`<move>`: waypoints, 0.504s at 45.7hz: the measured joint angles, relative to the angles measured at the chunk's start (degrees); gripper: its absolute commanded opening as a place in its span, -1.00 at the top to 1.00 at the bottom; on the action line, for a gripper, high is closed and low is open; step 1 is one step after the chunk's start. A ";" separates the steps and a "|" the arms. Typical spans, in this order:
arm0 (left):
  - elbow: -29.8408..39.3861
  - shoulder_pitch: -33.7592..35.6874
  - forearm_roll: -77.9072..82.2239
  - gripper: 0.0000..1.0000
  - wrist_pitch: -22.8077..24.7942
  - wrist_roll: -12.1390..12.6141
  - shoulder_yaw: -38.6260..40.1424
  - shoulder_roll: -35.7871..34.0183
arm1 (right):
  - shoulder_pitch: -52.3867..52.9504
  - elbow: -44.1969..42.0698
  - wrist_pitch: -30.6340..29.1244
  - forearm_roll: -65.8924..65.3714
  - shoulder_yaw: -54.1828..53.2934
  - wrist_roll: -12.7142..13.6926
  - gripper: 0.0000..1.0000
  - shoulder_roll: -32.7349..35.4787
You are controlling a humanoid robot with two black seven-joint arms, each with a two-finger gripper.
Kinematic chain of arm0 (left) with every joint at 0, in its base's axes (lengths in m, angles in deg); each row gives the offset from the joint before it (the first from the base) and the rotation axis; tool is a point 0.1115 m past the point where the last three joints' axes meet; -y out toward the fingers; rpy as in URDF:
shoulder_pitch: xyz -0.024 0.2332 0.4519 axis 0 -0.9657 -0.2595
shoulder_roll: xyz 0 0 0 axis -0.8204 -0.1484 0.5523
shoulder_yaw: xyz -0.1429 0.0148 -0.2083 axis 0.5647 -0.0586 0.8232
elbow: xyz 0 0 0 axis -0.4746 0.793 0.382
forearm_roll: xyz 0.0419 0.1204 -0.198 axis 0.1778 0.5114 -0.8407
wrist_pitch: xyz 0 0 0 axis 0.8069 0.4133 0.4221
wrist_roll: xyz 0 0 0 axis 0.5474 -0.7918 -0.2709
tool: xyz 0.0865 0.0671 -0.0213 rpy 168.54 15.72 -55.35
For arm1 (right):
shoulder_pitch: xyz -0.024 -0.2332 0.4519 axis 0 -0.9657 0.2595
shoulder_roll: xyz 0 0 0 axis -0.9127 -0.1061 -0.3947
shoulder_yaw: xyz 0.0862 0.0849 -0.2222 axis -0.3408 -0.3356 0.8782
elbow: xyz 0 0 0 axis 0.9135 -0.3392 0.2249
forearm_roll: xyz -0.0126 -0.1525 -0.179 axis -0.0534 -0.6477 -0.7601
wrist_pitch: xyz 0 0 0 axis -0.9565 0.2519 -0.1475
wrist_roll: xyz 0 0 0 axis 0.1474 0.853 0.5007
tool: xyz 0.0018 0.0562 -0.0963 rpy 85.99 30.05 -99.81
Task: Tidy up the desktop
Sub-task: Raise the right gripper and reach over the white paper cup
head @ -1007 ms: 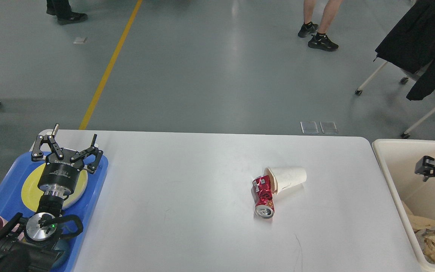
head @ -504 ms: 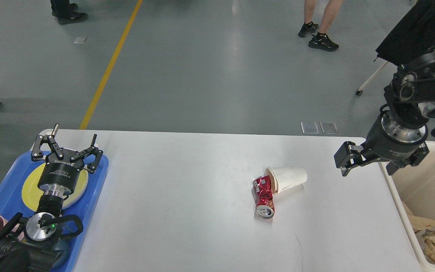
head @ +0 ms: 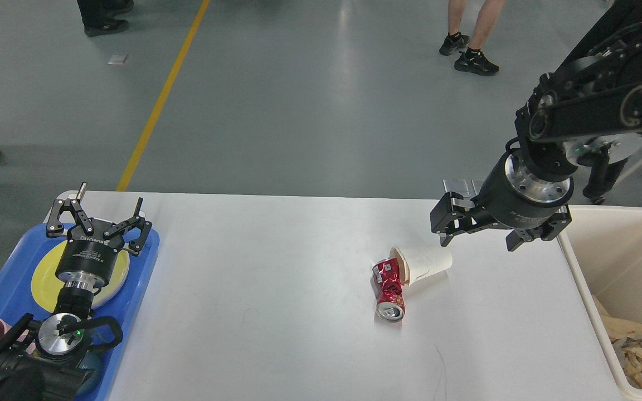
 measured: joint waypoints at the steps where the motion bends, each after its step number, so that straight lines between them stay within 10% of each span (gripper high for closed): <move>1: 0.00 0.00 0.00 -0.93 0.00 0.00 0.00 0.00 | -0.14 0.00 0.14 0.52 0.08 0.10 -0.95 0.00; 23: 0.00 0.00 0.00 -0.93 0.04 0.00 0.00 0.02 | -18.10 -10.98 8.86 22.86 -4.21 7.52 -1.00 3.03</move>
